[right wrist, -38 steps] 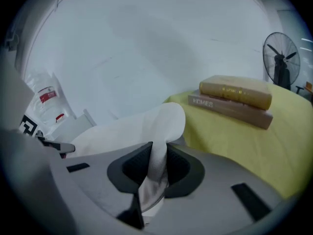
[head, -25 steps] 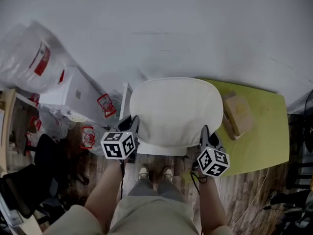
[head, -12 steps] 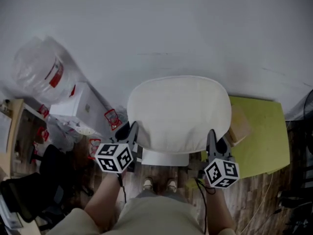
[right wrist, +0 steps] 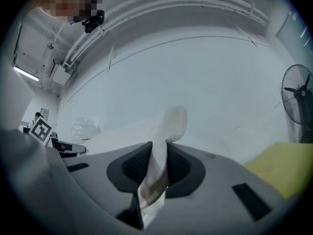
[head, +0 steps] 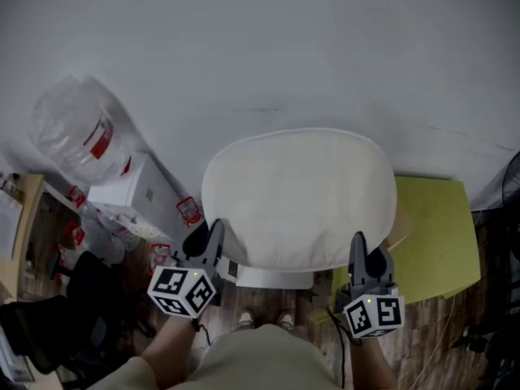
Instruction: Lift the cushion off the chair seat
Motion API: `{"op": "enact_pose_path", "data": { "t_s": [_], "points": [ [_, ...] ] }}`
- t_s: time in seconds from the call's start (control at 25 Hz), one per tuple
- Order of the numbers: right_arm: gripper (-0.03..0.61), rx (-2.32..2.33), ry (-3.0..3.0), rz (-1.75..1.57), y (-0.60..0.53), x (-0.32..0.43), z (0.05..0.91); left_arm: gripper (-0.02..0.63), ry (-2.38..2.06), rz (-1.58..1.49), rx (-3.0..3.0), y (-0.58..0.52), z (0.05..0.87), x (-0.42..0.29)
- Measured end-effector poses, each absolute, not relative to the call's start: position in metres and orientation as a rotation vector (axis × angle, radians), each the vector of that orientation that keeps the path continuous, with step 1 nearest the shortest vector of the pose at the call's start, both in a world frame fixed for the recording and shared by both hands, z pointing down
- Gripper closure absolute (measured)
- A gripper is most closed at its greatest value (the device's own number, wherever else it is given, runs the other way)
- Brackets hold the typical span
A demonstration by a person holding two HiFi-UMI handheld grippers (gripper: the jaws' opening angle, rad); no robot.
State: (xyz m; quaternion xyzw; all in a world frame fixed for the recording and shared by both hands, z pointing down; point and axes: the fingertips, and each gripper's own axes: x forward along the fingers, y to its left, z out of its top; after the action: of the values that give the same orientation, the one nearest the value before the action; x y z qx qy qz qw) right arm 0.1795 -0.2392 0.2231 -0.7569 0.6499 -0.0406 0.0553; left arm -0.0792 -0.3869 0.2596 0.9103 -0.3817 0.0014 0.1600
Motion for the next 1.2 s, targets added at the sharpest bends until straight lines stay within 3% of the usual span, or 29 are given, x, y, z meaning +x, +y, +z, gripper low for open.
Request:
{"op": "enact_pose_path", "data": {
  "t_s": [1.2],
  "points": [
    [0.499, -2.234, 1.986, -0.060, -0.239, 0.170, 0.204, 0.535, -1.152, -0.064, 2.610, -0.383, 0.235, -0.093]
  ]
}}
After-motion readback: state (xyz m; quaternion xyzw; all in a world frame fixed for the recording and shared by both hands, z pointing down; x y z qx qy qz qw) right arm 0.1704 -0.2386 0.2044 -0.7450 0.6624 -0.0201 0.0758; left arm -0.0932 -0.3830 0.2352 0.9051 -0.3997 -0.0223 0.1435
